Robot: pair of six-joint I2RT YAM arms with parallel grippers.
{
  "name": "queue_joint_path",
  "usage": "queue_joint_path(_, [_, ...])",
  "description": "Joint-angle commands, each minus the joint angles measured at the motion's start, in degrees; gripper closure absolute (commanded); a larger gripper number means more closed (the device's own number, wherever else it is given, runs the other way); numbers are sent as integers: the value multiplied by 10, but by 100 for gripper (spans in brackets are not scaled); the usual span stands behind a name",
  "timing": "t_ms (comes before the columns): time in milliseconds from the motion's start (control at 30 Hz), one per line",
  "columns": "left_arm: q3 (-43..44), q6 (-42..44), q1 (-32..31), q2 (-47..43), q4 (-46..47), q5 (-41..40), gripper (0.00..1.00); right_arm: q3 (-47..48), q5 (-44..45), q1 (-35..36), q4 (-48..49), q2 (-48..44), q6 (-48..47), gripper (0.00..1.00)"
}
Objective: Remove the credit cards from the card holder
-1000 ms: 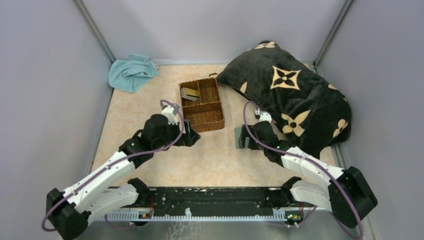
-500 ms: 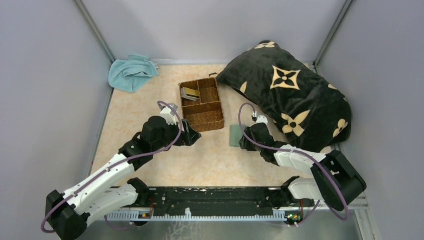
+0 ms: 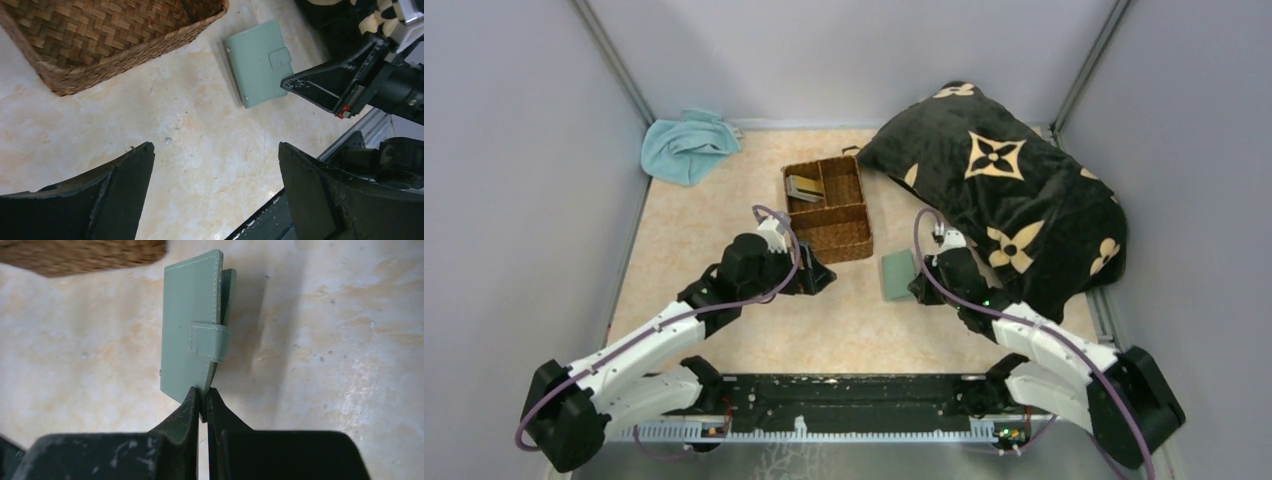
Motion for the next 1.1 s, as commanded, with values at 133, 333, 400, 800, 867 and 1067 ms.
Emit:
queue_joint_path(133, [19,-8,-2,32,114,103,0,34,-214,-2,-10,-209,-29,100])
queue_joint_path(333, [15,-1,-2,28,180,181,0,65,-322,-2,-21,-249,-39,100])
queue_joint_path(400, [12,-2,-4,30,208,224,0,68,-347,-2,-8,-242,-31,100])
queue_joint_path(800, [8,2,-34,49,262,281,3,63,-396,3,59,-227,9,100])
queue_joint_path(867, [6,-4,-37,52,273,285,11,61,-395,4,56,-227,7,100])
queue_joint_path(1067, [-17,-7,-42,35,301,285,100,59,-386,4,46,-227,2,100])
